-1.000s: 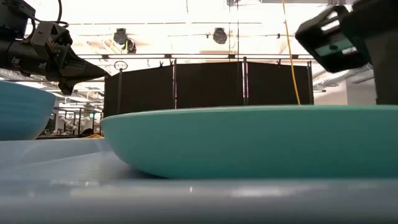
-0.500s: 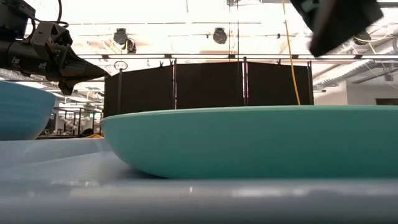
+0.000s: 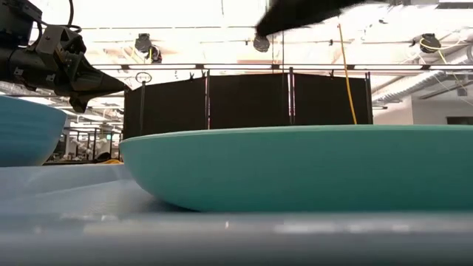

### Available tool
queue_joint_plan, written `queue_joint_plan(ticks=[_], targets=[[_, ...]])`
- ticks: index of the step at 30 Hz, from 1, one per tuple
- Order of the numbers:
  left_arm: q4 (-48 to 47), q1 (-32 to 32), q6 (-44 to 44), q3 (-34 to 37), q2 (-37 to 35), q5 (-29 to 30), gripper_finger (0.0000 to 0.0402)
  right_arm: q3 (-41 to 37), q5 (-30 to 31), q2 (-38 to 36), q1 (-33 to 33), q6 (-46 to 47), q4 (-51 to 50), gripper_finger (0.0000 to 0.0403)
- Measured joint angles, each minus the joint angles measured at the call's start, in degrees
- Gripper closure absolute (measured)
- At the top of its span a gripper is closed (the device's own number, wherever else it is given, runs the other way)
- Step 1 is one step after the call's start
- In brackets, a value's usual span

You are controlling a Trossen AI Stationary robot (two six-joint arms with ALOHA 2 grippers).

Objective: Set up tray
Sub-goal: Stack the blue bowl on top of the green plate on the tray

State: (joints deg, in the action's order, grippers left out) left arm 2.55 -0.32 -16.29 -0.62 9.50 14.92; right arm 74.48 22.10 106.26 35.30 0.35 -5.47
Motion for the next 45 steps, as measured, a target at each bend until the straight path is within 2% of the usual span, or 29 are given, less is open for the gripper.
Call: queue_joint_plan(ticks=[8, 14, 18, 31, 36, 45], targets=[[0.0, 0.0, 0.02, 0.0, 0.0, 0.0, 0.0364, 0.02, -1.66, 0.02, -3.07, -12.53, 8.06, 0.0216], [0.0, 0.01, 0.72, 0.0, -0.02, 0.0, 0.0364, 0.02, -6.58, 0.02, -5.71, -19.35, 13.92, 0.0217], [0.0, 0.0, 0.73, 0.0, 0.0, 0.0, 0.0364, 0.02, -11.68, 0.02, -8.31, -21.15, 14.78, 0.0218], [0.02, 0.0, 0.94, 0.0, -0.02, 0.13, 0.0364, 0.02, -14.94, 0.02, -12.7, -30.43, 20.66, 0.0218], [0.15, 0.01, 1.44, 0.02, -0.01, 0.15, 0.0364, 1.24, -15.24, 0.78, -13.68, -31.53, 20.17, 0.0218], [0.42, 0.02, 1.6, 0.04, -0.02, 0.17, 0.0364, 11.19, -17.89, 8.2, -15.2, -33.52, 13.3, 0.0218]])
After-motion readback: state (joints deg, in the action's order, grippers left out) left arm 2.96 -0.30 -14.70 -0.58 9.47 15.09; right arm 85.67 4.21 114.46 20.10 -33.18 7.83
